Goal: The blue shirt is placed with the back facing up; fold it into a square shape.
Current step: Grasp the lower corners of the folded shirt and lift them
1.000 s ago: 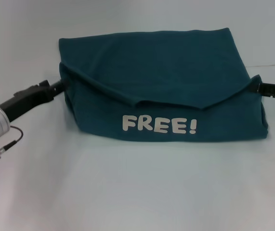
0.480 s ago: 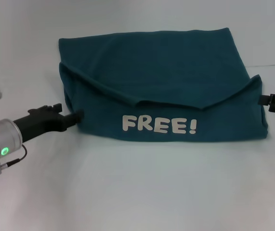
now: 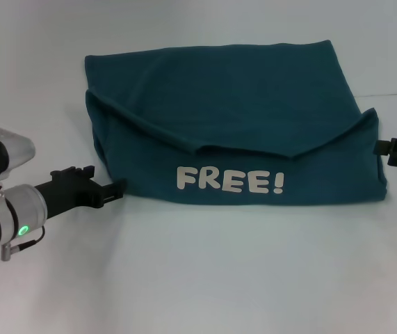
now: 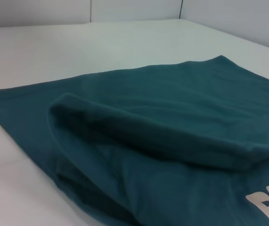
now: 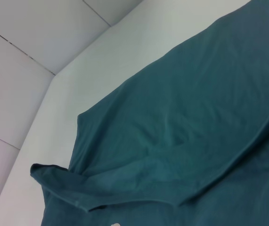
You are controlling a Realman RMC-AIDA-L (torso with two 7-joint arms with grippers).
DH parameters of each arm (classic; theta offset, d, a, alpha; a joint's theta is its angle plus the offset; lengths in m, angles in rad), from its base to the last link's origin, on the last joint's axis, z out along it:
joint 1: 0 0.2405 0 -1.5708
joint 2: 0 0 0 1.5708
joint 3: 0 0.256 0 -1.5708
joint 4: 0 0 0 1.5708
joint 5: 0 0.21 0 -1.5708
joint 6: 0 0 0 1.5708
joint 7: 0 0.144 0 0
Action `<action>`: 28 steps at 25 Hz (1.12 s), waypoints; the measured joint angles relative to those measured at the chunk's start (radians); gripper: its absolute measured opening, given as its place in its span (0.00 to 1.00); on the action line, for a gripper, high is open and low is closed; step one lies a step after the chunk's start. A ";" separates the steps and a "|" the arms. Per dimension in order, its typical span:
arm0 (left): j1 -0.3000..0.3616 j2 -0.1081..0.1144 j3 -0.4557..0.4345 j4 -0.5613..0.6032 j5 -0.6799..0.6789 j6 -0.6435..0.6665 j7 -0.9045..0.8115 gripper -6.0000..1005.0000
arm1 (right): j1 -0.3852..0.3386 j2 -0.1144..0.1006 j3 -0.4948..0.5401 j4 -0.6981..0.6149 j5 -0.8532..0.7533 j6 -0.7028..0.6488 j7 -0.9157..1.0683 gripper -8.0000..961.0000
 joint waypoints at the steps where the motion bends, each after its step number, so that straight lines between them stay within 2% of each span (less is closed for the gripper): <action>1: -0.002 0.000 0.005 -0.002 0.000 -0.001 0.000 0.76 | -0.001 0.000 0.000 0.000 0.000 -0.001 0.000 0.65; 17: -0.015 -0.001 0.089 -0.007 0.000 0.000 0.000 0.76 | -0.007 0.004 0.005 0.001 0.001 0.004 -0.007 0.65; 28: -0.026 -0.001 0.113 -0.002 0.000 -0.026 -0.002 0.69 | -0.015 0.008 0.005 -0.003 0.001 0.004 -0.009 0.65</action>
